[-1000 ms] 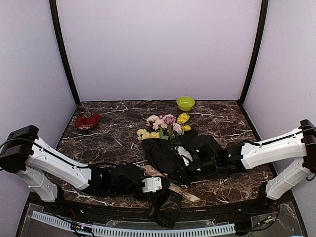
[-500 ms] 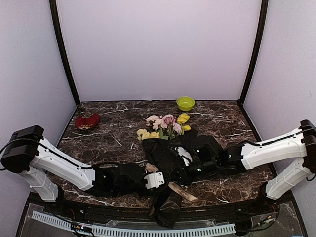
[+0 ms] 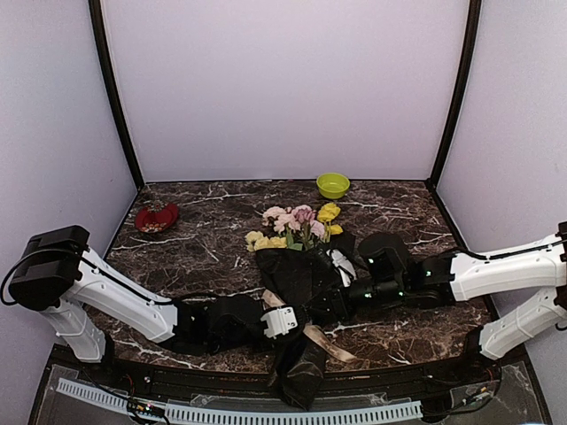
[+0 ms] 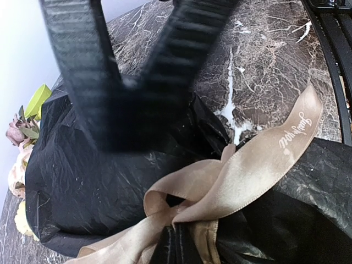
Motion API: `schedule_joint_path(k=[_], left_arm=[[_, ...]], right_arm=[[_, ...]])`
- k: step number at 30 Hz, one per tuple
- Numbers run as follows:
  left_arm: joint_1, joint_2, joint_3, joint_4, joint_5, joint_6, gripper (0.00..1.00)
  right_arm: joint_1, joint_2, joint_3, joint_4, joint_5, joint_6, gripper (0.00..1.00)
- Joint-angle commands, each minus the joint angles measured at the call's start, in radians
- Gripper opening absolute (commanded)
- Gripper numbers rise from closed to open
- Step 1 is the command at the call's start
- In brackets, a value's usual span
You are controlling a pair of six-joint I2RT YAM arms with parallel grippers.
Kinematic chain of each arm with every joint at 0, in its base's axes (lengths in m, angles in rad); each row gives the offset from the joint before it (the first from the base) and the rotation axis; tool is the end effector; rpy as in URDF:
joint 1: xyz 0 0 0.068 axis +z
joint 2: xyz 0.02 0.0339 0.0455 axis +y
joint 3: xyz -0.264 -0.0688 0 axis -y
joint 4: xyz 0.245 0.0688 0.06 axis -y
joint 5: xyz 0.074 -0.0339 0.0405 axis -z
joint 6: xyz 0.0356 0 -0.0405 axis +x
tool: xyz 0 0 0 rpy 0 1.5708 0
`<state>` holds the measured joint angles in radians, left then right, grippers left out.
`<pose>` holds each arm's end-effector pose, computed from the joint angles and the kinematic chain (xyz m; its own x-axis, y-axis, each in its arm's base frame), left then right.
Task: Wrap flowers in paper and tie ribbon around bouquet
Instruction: Cross the half-tied ribbon over the folded bouquet.
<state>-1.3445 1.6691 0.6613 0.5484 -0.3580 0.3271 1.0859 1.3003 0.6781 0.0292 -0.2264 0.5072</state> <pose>0.0848 -0.3126 0.1535 0.1764 0.5751 -0.7989 0.8296 0.3500 0.4351 0.1205 0.2458 0.2131 -0.6886 -0.2916 -0.6639 -0.7029 0.4932 0.5125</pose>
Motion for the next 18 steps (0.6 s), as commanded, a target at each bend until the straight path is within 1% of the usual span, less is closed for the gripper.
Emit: schedule_joint_path(k=[1,5,7,12,18], left_arm=[[0.004,-0.022,-0.017,0.025,0.013,-0.033,0.00],[0.004,-0.031,-0.024,0.025,0.025,-0.045,0.00],[0.004,-0.034,-0.027,0.027,0.028,-0.046,0.00],[0.005,-0.044,-0.042,0.037,0.032,-0.052,0.00],[0.009,-0.043,-0.057,0.058,0.032,-0.065,0.00]], right_arm=[[-0.037,0.019,-0.015,0.003,0.005,0.040,0.23],[-0.047,0.081,0.027,-0.048,-0.006,0.035,0.13],[-0.047,0.107,0.041,-0.061,-0.014,0.026,0.10],[-0.049,0.166,0.061,-0.066,-0.037,0.018,0.07],[-0.048,0.215,0.086,-0.015,-0.138,-0.011,0.06]])
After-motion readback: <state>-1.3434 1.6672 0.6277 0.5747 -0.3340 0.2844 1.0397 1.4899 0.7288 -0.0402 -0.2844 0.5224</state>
